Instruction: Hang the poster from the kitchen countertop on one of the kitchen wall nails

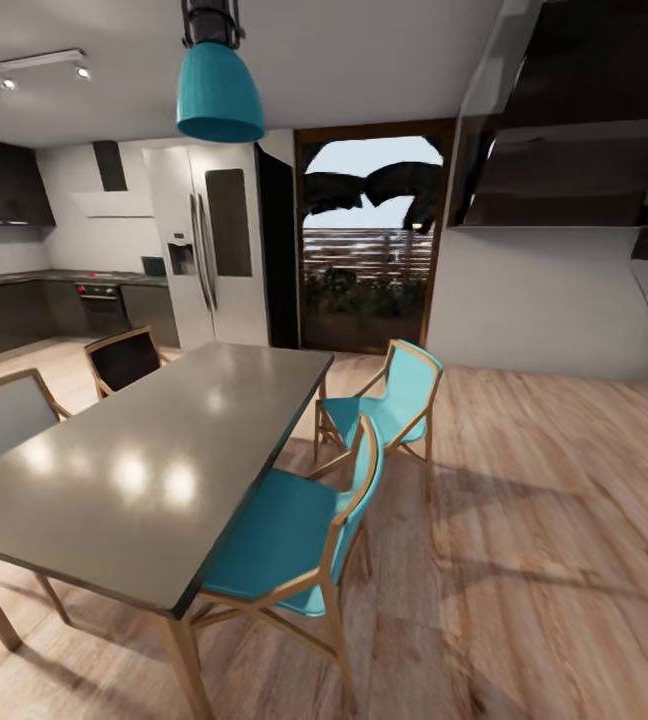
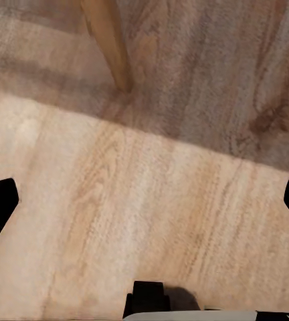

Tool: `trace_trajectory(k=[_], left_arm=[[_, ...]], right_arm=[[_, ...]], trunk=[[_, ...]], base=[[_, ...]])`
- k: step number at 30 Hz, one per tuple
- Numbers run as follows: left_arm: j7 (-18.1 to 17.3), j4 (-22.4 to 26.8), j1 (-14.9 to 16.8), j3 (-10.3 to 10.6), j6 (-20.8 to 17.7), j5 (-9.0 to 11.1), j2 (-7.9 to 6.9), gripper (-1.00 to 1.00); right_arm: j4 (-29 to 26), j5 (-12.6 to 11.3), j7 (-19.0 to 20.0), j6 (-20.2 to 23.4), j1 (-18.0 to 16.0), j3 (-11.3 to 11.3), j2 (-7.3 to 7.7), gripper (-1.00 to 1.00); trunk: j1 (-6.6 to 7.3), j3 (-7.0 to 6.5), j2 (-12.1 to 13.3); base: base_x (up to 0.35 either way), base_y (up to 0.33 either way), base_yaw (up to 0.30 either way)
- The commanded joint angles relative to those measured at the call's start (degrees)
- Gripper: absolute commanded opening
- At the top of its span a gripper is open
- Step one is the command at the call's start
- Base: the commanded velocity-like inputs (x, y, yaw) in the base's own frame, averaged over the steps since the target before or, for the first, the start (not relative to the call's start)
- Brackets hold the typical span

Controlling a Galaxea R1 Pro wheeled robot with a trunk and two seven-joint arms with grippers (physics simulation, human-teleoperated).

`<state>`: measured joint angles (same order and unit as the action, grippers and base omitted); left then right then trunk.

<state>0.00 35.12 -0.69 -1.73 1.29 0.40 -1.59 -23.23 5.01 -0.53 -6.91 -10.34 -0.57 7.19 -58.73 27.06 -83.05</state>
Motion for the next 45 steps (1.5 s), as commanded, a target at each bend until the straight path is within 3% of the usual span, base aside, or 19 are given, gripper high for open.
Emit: trace_trajectory(k=[1,8,16,45], left_arm=[[0.00,0.04,-0.02,-0.03,0.12,0.04,0.00,1.00],[0.00,0.04,-0.02,-0.03,0.12,0.04,0.00,1.00],[0.00,0.04,-0.02,-0.03,0.12,0.04,0.00,1.00],[0.00,0.04,-0.02,-0.03,0.03,0.04,0.00,1.00]], right_arm=[[0.03,0.52,-0.07,-0.12,-0.04,-0.05,0.02,1.00],[0.03,0.52,-0.33,-0.12,-0.04,-0.05,0.02,1.00],[0.03,0.68,-3.64,-0.05,-0.04,-0.05,-0.11,1.00],[0.08,0.71,-3.95,-0.04,-0.04,-0.05,-0.16,1.00]], trunk=[[0.00,0.05,-0.03],[0.00,0.05,-0.03],[0.00,0.05,-0.03],[0.00,0.05,-0.03]], base=[[0.000,0.296,0.288],[0.000,0.296,0.288],[-0.040,0.296,0.288],[-0.073,0.296,0.288]])
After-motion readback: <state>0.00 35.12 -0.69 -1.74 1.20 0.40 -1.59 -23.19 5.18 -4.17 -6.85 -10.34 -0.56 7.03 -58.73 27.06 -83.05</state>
